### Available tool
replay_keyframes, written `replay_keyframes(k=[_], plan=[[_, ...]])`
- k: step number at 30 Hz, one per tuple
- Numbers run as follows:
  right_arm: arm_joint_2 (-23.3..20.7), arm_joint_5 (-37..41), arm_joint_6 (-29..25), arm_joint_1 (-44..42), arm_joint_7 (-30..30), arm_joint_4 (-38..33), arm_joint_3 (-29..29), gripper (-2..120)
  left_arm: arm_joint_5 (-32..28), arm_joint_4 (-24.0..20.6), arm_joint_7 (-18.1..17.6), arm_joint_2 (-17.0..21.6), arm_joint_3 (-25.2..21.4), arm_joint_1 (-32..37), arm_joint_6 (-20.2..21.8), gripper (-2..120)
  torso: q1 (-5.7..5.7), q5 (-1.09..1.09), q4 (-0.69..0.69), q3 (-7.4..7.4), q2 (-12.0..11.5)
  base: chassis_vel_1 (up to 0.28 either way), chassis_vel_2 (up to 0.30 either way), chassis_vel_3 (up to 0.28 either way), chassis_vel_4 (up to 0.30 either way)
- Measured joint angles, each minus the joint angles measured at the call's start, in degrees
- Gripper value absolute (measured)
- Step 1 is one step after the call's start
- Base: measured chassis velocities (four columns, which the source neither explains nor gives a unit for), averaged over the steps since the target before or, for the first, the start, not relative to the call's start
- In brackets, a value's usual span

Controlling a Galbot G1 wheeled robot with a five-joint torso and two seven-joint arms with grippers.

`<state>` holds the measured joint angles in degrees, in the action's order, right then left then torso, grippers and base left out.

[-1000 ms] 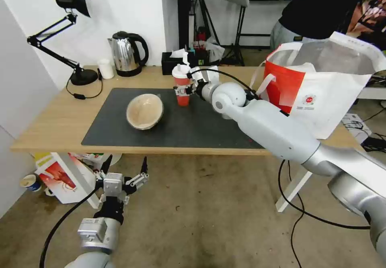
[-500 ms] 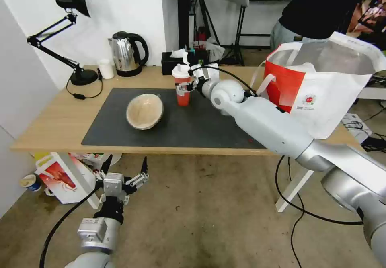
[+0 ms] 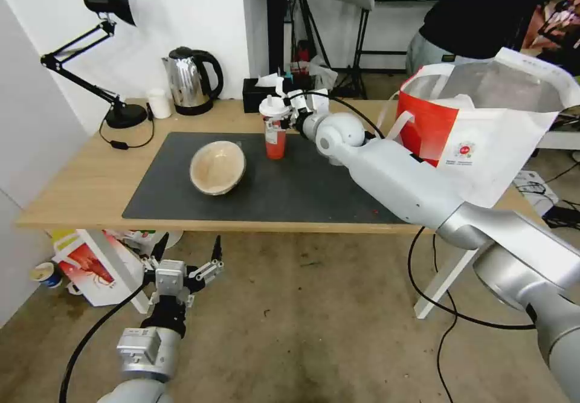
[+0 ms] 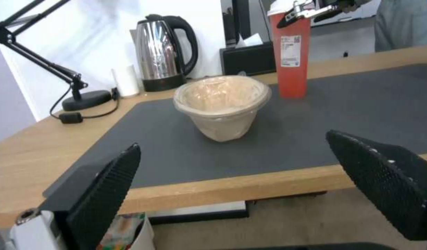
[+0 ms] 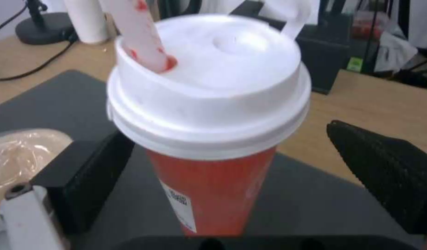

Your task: Pick up the trash from the table and place it into the takeout bag.

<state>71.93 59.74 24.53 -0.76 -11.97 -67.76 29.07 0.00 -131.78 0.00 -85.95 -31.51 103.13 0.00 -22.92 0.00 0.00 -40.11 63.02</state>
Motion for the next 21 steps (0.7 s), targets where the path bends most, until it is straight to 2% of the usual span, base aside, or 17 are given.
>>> replay_keyframes(k=[21], plan=[[2.9, -1.6, -0.9, -1.2, 1.9, 3.5, -0.7, 100, 0.0, 0.0, 0.0, 0.0, 0.0, 0.0, 0.0, 100, 0.00, 0.00, 0.00, 0.00, 0.0, 0.000, 0.000, 0.000, 0.000]])
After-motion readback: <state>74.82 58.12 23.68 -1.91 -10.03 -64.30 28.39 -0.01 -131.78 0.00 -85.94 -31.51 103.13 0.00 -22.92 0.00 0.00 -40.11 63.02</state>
